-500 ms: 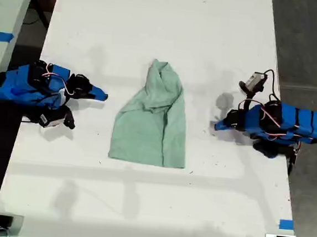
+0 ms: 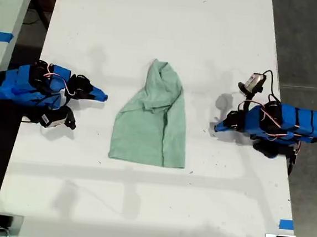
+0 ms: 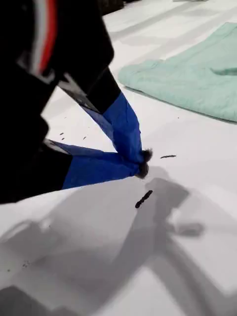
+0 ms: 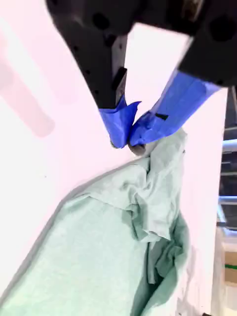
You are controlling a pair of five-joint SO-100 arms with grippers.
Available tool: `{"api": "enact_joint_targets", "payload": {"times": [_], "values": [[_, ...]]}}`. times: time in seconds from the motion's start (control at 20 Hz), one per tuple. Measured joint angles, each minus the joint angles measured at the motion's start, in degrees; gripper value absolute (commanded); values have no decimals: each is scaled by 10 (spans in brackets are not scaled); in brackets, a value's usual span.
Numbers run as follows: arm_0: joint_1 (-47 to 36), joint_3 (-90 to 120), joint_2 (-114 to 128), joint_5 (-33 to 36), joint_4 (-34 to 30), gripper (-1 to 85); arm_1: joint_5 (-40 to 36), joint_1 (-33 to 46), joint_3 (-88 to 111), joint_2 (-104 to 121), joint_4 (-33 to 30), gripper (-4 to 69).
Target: Fold t shirt
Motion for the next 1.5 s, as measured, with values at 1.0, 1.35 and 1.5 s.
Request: {"api": "enact_joint_targets", "payload": {"times": [1.0,1.35,1.5], "values": [[192,-640,-1052,-220,58,79,0,-3,0,0,0,-29],[181,-775,-1183,-193,82,-2,0,-4,0,0,0,-29],[177,-821,-1197,-189,126,-2,0,-4,0,0,0,-29]]}}
